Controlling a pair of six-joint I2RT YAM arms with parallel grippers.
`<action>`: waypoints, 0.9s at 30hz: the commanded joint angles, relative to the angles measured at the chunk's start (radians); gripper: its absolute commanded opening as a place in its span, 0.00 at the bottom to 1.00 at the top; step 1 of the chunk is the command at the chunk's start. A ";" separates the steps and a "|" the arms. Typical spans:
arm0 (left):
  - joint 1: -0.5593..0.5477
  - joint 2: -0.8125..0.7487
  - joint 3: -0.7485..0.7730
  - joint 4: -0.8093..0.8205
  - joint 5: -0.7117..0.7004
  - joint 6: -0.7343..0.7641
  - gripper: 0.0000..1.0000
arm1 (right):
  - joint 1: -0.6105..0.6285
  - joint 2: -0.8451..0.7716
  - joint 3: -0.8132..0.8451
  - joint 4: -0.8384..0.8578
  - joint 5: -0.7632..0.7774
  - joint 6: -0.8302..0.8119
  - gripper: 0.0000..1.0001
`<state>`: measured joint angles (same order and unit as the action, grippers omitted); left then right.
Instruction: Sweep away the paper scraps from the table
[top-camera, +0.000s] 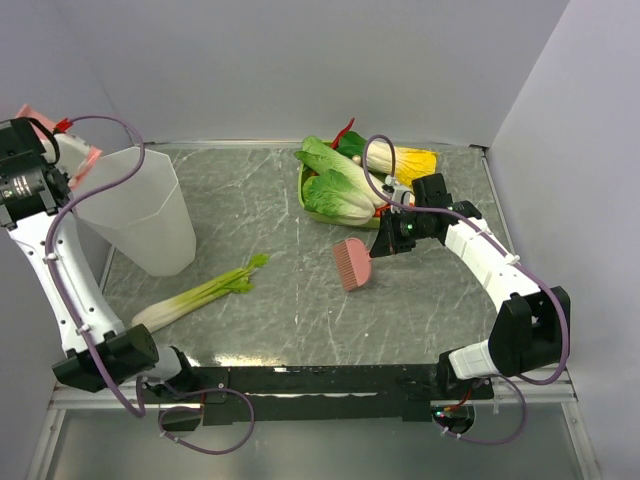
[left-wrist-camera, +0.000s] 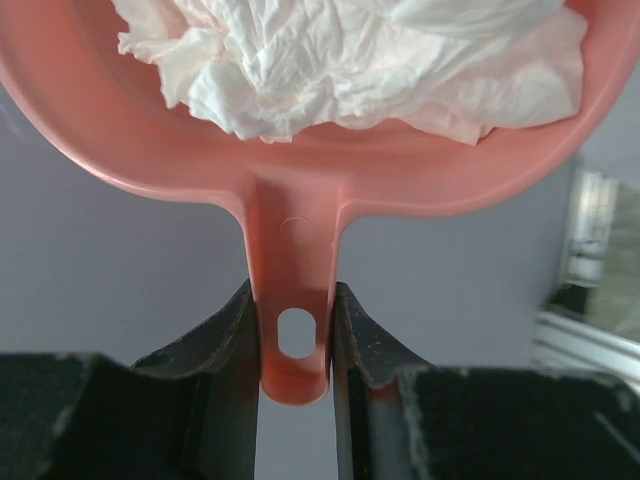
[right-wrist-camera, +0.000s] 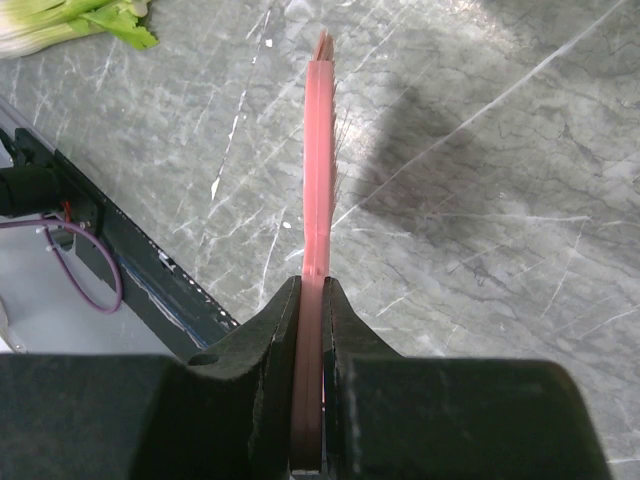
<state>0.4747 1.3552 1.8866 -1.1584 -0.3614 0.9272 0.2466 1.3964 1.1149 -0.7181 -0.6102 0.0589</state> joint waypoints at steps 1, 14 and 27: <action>0.025 -0.014 0.004 0.153 -0.011 0.292 0.01 | 0.005 -0.016 0.039 0.032 -0.010 0.004 0.00; 0.025 -0.208 -0.391 0.650 0.133 0.975 0.01 | 0.005 -0.023 0.037 0.037 0.001 -0.004 0.00; 0.010 -0.202 -0.341 0.585 0.154 0.791 0.01 | 0.005 -0.053 0.025 0.023 0.015 -0.014 0.00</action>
<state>0.4942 1.1767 1.4742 -0.6540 -0.2584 1.8194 0.2466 1.3903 1.1149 -0.7177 -0.5892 0.0540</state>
